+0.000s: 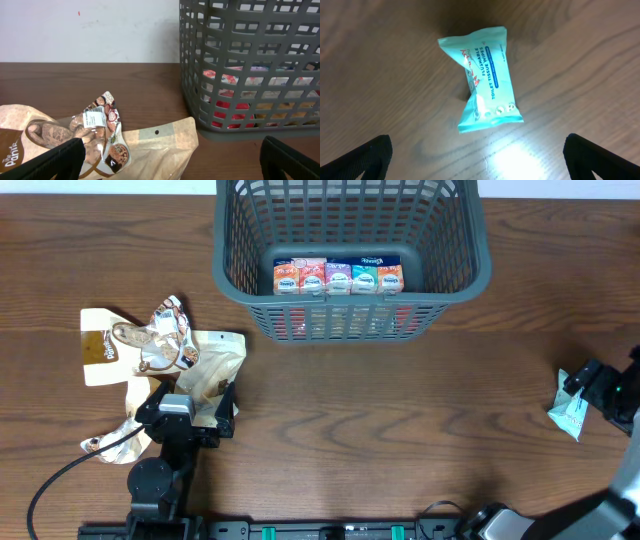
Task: Pack container
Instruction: 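Move the right gripper to the light-blue wipes packet and grasp it, then carry the wipes packet with the right gripper and release it into the basket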
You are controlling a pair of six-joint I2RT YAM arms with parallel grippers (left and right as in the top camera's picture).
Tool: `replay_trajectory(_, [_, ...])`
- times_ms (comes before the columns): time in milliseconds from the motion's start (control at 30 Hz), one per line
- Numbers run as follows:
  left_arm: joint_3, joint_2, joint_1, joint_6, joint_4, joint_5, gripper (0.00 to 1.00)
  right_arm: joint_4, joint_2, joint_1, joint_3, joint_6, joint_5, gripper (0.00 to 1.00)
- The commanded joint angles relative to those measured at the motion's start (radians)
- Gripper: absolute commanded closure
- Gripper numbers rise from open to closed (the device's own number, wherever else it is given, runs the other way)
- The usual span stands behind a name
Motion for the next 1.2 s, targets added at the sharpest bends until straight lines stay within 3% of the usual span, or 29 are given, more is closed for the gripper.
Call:
replay_trajectory(0, [-0.013,0.001,0.003,-0.006,-0.032,0.025,0.01,0.029,0.088,-0.009,-0.008,0.008,0.003,0.01])
replay_trajectory(667, [-0.013,0.001,0.003,-0.006,-0.032,0.025,0.02,0.251,0.449,-0.01,-0.008,0.009,0.003,0.07])
replay_trajectory(700, [-0.013,0.001,0.003,-0.006,-0.032,0.025,0.01,0.256,0.458,-0.01,-0.008,0.009,0.003,0.11])
replay_trajectory(767, [-0.013,0.001,0.003,-0.006,-0.032,0.025,0.01,0.263,0.472,-0.01,-0.008,0.009,0.003,0.28])
replay_trajectory(833, [-0.013,0.001,0.003,-0.006,-0.032,0.025,0.01,0.269,0.475,-0.01,-0.008,0.01,0.003,0.67])
replay_trajectory(967, [-0.013,0.001,0.003,-0.006,-0.032,0.025,0.01,0.274,0.474,-0.007,-0.006,0.011,-0.016,0.99])
replay_trajectory(1167, [-0.013,0.001,0.003,-0.006,-0.032,0.025,0.01,0.229,0.424,0.036,0.088,0.014,-0.138,0.99])
